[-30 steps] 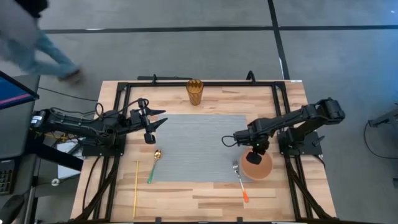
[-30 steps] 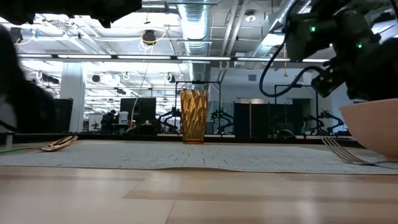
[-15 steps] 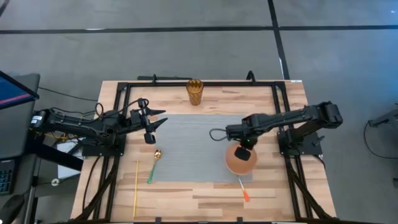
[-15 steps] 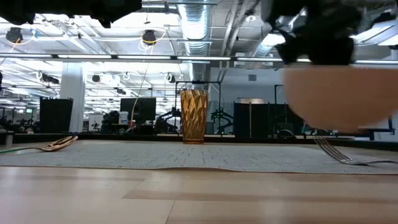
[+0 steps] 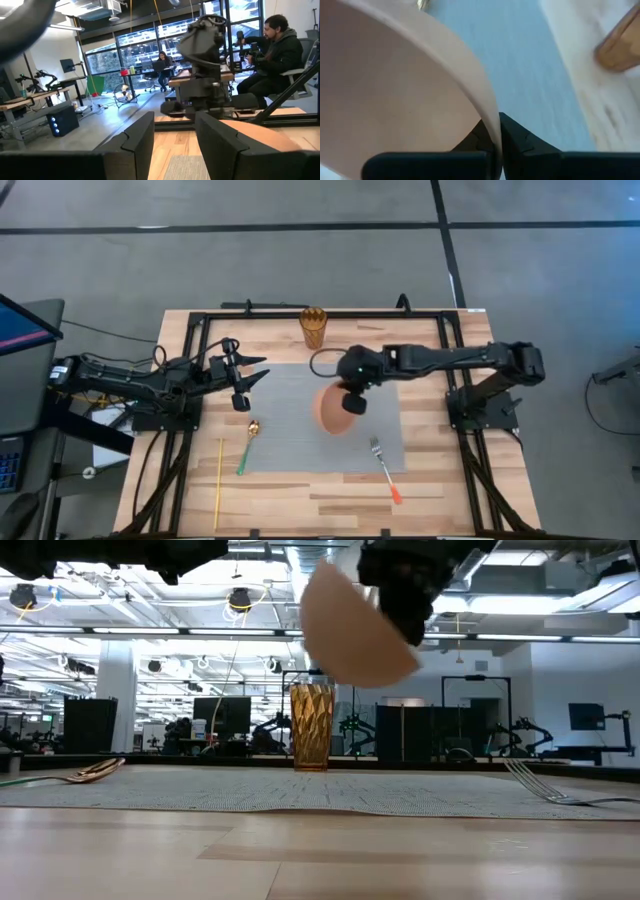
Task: Pick & Place Utensil
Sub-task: Put the orange bowl on the gray mat
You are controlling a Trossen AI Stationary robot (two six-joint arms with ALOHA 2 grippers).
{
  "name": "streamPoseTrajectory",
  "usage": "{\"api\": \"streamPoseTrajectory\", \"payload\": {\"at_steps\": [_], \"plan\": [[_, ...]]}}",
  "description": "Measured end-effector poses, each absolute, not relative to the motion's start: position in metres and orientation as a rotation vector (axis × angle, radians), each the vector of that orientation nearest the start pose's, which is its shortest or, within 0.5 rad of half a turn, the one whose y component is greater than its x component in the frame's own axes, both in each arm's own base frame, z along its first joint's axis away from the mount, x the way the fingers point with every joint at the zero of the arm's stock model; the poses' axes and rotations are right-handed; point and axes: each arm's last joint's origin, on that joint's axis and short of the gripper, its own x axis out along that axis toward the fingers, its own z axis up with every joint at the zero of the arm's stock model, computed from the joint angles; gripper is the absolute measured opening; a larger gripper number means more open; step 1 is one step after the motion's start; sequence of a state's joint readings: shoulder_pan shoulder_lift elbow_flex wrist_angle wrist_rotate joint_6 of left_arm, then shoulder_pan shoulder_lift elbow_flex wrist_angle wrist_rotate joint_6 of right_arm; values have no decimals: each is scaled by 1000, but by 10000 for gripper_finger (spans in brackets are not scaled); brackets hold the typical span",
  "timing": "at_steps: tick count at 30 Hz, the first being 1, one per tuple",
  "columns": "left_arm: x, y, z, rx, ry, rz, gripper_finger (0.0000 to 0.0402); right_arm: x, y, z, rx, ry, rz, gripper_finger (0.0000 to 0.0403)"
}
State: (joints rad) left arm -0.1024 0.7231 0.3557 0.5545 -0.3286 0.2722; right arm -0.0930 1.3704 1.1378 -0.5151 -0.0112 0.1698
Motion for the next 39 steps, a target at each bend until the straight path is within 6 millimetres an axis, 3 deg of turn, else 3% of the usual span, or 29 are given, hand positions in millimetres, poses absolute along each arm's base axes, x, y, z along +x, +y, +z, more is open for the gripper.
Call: {"api": "streamPoseTrajectory", "payload": {"at_steps": [5, 8, 15, 20, 28, 39], "plan": [[166, -8, 264, 230, -151, 249, 146, 323, -27, 279, 270, 702, 83, 7], [166, -8, 264, 230, -151, 249, 146, 342, -24, 281, 210, 763, 143, 7], [166, -8, 264, 230, -151, 249, 146, 364, -41, 304, 82, 1019, 35, 7], [166, -8, 261, 232, -144, 248, 146, 380, -54, 290, 116, 1149, 10, 7], [165, -8, 254, 235, -125, 246, 146, 391, -67, 255, 109, 1281, 56, 8], [165, -8, 254, 184, -131, 242, 146, 399, -76, 233, 121, 1334, 61, 32]]}}
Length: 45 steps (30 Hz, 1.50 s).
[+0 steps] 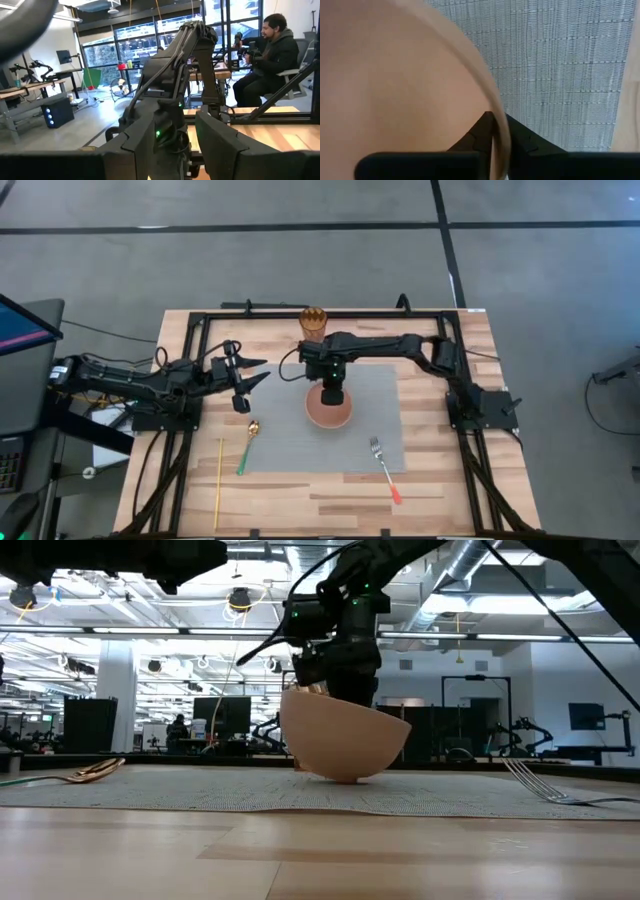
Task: Pick & Place Utensil
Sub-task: Put the orange bowl on the gray mat, then put the green spoon into the orange bowl on the gray mat
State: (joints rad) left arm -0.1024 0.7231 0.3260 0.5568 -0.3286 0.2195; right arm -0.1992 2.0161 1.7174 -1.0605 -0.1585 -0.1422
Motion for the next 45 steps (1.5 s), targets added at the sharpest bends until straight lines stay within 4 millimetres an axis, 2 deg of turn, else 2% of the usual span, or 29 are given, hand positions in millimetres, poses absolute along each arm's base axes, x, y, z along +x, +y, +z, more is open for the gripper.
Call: {"api": "streamPoseTrajectory", "payload": {"at_steps": [9, 22, 33, 38, 42, 45], "plan": [[165, -8, 254, 184, -129, 242, 146, 400, -72, 238, 72, 1316, 94, 88], [165, -8, 249, 187, -116, 240, 146, 402, -73, 263, 71, 1285, 91, 125], [165, -8, 249, 142, -122, 238, 146, 401, -65, 284, 62, 1285, 105, 160], [165, -8, 249, 142, -122, 238, 146, 401, -65, 296, 119, 1275, 59, 164], [165, -8, 249, 142, -122, 238, 146, 398, -65, 310, 250, 1274, -38, 160], [165, -8, 249, 113, -125, 236, 146, 394, -63, 319, 306, 1294, -36, 153]]}}
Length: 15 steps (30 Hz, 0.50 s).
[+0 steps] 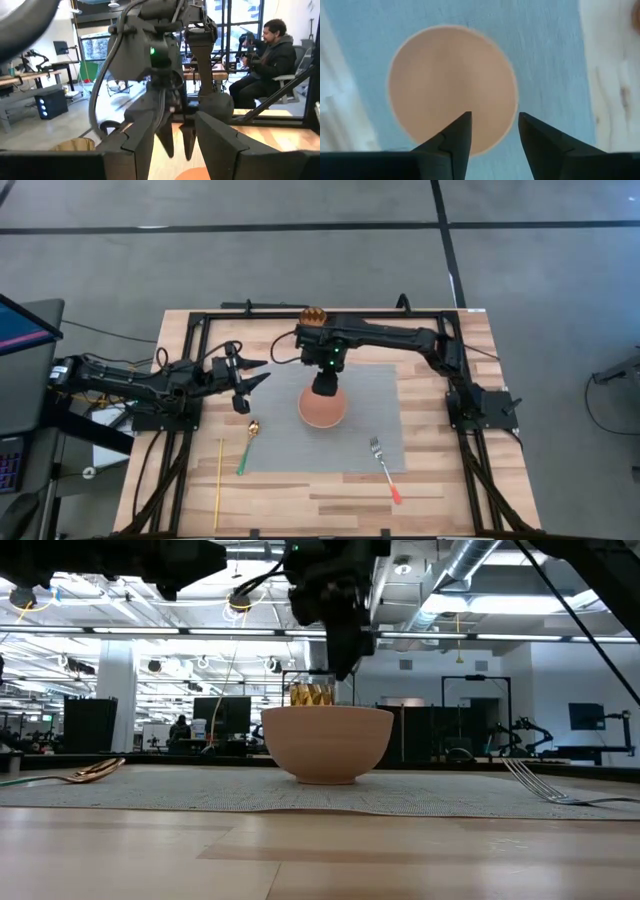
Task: Pick & Place Utensil
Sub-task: Put the green spoon into the orange bowl on the gray mat
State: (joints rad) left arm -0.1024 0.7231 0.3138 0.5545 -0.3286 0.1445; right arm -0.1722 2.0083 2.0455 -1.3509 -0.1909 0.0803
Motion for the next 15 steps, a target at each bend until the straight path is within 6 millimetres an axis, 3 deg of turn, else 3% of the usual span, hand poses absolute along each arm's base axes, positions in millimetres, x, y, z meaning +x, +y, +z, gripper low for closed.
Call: {"api": "streamPoseTrajectory", "payload": {"at_steps": [9, 15], "plan": [[165, -8, 249, 38, -134, 231, 146, 383, -43, 356, 281, 1285, 25, 155], [165, -8, 249, 38, -134, 230, 146, 354, -28, 399, 239, 1175, 51, 167]]}}
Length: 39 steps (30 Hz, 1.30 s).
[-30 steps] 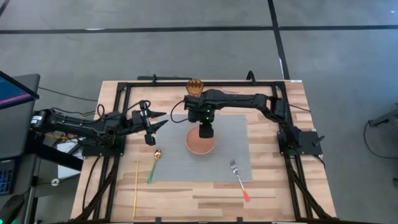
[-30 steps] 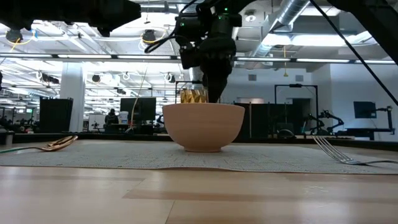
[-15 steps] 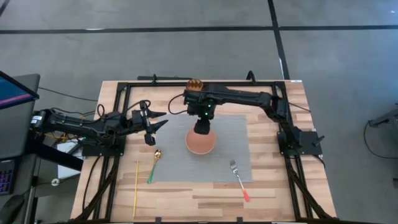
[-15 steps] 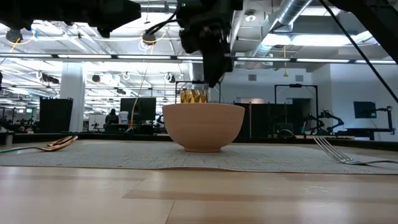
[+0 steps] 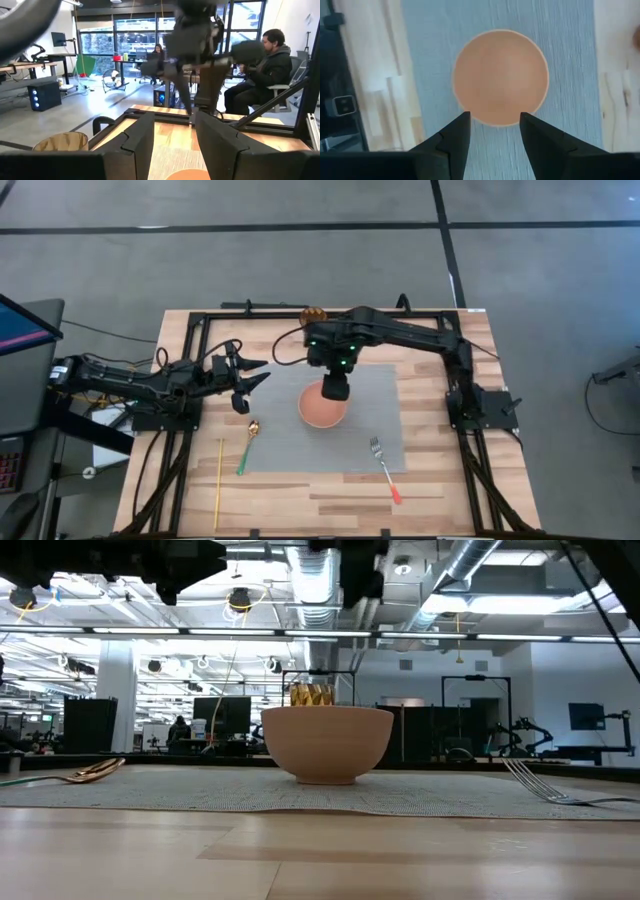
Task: Pick & Place Utensil
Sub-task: Put the green spoon into the orange bowl on the gray mat
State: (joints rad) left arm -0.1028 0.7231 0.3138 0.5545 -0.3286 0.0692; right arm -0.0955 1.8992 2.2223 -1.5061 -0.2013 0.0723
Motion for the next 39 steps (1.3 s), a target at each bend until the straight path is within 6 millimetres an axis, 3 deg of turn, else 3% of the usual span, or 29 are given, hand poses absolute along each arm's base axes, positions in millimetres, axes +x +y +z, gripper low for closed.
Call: {"api": "streamPoseTrajectory", "payload": {"at_steps": [7, 17, 22, 27, 30, 32, 39], "plan": [[165, -8, 249, 38, -134, 226, 146, 316, -10, 437, 113, 1060, -19, 176], [165, -12, 249, 36, -134, 202, 146, 302, 15, 449, 76, 1029, -9, 167], [165, -13, 249, 35, -134, 195, 146, 270, 15, 470, 123, 966, -35, 157], [165, -13, 249, 35, -135, 196, 146, 237, 15, 488, 33, 855, -155, 146], [165, -13, 249, 35, -135, 196, 146, 223, 18, 478, 22, 833, -193, 139], [165, -13, 249, 35, -134, 196, 146, 218, 22, 461, 10, 841, -175, 134], [165, -13, 249, 35, -135, 196, 146, 196, 21, 366, 66, 725, -203, 119]]}}
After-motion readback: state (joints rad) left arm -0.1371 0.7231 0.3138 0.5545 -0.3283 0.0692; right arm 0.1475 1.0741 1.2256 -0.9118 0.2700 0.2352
